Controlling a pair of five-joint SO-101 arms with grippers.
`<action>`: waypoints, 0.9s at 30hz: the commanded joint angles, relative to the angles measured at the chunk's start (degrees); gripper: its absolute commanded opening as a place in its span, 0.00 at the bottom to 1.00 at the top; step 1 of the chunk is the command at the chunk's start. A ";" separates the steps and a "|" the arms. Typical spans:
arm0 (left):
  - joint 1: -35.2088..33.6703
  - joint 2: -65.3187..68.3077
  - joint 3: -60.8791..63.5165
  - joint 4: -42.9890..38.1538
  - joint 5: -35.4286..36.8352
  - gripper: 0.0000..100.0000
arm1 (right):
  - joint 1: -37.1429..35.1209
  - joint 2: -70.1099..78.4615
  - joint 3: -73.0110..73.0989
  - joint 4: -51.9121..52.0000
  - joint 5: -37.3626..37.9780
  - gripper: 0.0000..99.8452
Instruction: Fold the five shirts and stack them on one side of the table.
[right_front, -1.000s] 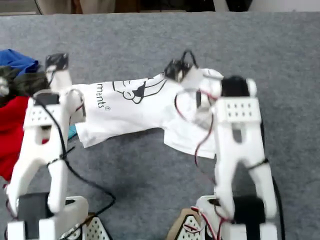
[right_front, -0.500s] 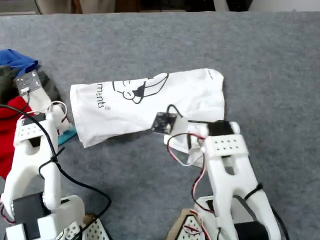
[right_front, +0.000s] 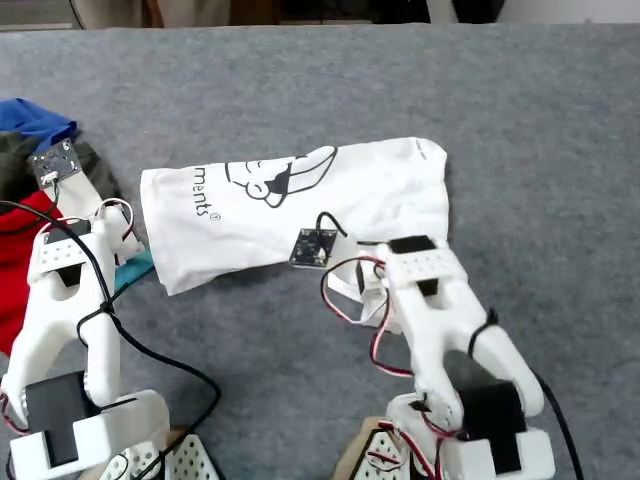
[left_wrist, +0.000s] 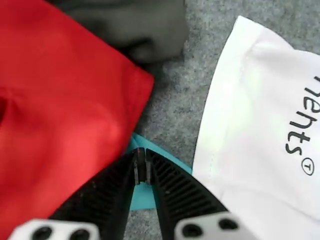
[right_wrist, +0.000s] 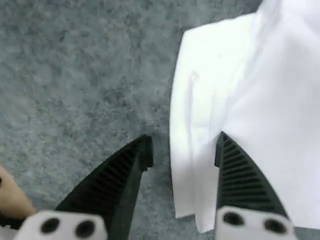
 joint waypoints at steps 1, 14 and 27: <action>-0.35 -0.13 -2.46 0.18 0.26 0.02 | -0.40 3.38 -1.98 -1.58 -0.53 0.21; -0.35 -0.13 -2.37 0.18 0.26 0.02 | -0.04 5.05 -4.53 -1.76 -0.53 0.01; -0.26 -0.13 -2.29 0.09 0.26 0.02 | 2.77 5.05 -10.42 1.49 -2.64 0.00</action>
